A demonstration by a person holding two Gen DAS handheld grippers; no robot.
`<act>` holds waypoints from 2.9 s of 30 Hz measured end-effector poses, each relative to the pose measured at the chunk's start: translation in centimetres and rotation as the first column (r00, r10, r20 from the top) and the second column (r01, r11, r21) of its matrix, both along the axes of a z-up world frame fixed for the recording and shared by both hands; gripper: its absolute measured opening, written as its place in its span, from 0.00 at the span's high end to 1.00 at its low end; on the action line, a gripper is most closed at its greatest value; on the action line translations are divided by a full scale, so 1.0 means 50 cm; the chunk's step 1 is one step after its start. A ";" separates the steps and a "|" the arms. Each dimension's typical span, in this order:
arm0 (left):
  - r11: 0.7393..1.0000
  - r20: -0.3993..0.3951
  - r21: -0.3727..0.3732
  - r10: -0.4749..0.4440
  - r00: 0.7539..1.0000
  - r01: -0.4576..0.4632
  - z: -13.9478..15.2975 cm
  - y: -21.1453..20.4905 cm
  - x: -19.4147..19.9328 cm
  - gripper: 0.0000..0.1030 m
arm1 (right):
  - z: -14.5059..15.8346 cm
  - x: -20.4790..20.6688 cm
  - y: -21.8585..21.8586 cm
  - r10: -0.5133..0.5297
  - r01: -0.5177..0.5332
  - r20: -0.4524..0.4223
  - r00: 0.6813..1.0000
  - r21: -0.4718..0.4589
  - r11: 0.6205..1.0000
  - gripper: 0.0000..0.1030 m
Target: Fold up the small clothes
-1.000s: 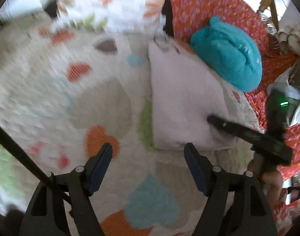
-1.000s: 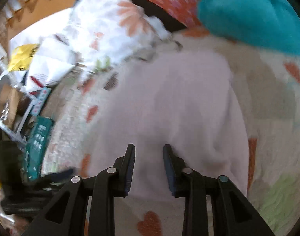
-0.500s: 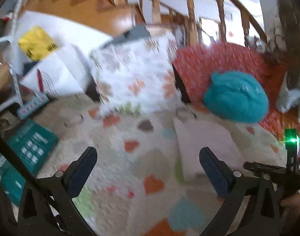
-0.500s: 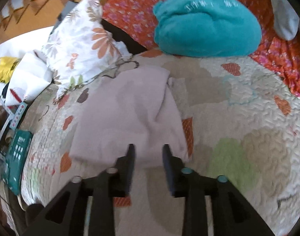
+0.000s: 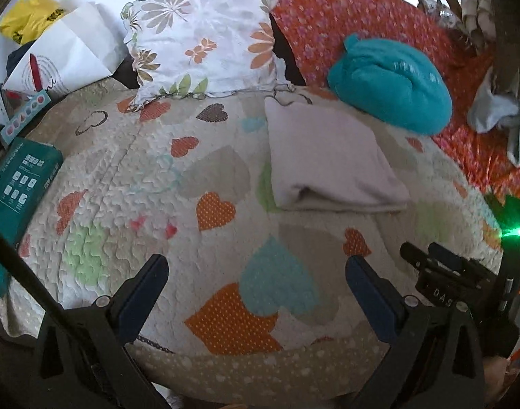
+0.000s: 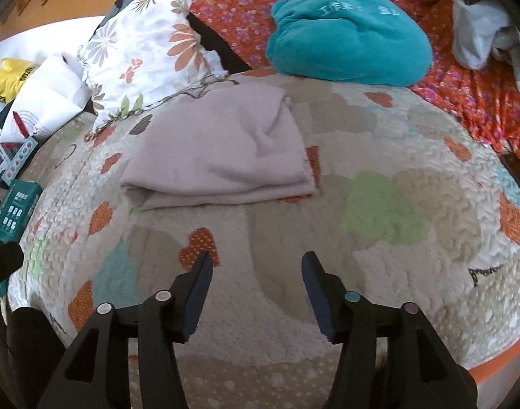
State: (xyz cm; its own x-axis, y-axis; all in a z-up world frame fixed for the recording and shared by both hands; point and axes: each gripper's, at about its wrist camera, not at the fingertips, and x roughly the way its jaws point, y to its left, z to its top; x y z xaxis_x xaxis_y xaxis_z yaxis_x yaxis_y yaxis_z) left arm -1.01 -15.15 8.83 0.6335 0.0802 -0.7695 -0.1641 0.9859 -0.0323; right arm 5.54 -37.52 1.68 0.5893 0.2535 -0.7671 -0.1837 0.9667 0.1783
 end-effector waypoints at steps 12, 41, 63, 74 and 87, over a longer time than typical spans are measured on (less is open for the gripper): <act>0.999 -0.050 0.037 -0.012 0.999 0.014 -0.029 -0.034 -0.006 0.00 | -0.029 -0.013 0.008 -0.004 0.003 -0.011 1.000 -0.060 0.998 0.37; 1.000 -0.200 -0.024 -0.012 0.980 0.007 -0.135 -0.020 0.047 0.00 | -0.081 0.021 0.012 -0.030 0.021 -0.072 0.997 -0.122 0.992 0.24; 0.999 -0.243 -0.046 -0.027 0.970 0.016 -0.225 -0.008 0.072 0.00 | -0.103 0.034 0.032 -0.034 0.029 -0.040 0.999 -0.108 0.994 0.00; 0.978 -0.120 -0.196 -0.093 0.988 0.068 -0.084 0.046 0.110 0.53 | -0.003 0.061 -0.036 -0.062 0.064 -0.028 0.998 0.076 0.995 0.63; 0.981 -0.190 -0.179 -0.106 0.976 0.071 -0.166 0.011 0.369 0.50 | -0.054 0.298 -0.011 0.008 0.019 -0.146 0.989 0.180 0.983 0.86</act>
